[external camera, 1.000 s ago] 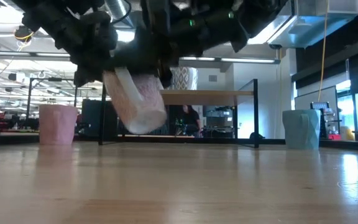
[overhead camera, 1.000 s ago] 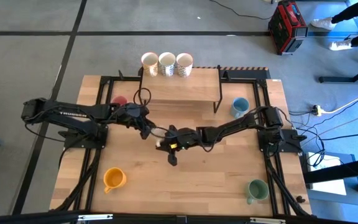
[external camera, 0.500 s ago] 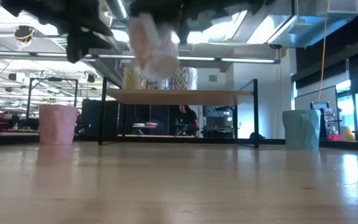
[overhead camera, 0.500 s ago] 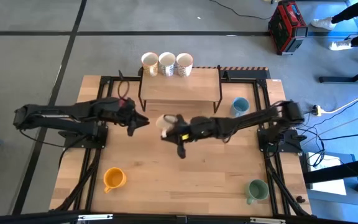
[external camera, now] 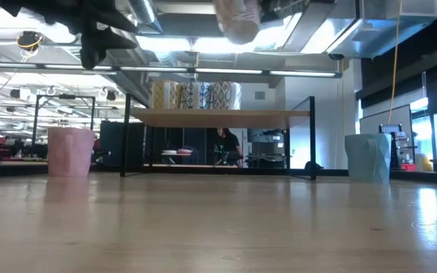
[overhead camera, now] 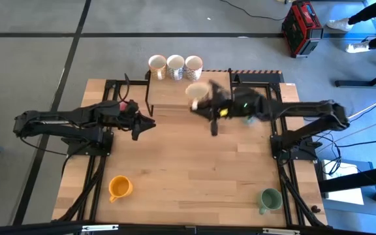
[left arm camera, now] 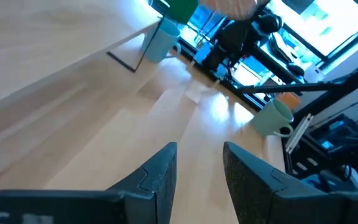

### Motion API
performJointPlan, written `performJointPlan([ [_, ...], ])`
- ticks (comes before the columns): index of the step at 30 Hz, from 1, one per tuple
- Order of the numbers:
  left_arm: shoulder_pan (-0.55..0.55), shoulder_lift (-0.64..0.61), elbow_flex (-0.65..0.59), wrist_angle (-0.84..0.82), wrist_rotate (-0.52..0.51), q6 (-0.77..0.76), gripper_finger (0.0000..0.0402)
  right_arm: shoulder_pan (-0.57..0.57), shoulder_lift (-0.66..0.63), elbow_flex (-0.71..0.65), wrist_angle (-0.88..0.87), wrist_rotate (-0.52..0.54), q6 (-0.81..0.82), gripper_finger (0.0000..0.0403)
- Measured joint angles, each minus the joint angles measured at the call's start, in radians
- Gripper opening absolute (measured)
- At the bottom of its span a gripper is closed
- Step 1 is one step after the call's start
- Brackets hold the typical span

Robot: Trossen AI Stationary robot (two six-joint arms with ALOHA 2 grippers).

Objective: Place coffee mugs
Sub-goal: Put the orange pattern mug on the shelf

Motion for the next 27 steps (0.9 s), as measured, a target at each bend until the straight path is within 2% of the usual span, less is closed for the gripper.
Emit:
performJointPlan([
  [7, 0.000, 0.009, -0.002, 0.007, -0.076, 0.023, 0.0125, -0.207, -0.075, 0.000, -0.047, -0.213, -0.098, 0.0001],
  [12, 0.000, 0.007, -0.002, 0.020, -0.214, -0.019, 0.0125, -0.354, -0.079, -0.012, -0.096, -0.329, -0.193, 0.0001],
  [21, 0.000, 0.010, -0.002, 0.021, -0.274, -0.031, 0.0125, -0.587, -0.079, -0.178, 0.117, -0.624, -0.199, 0.0001],
  [27, 0.000, 0.015, -0.002, 0.020, -0.276, -0.031, 0.0125, -0.681, -0.067, -0.280, 0.290, -0.711, -0.195, 0.0001],
])
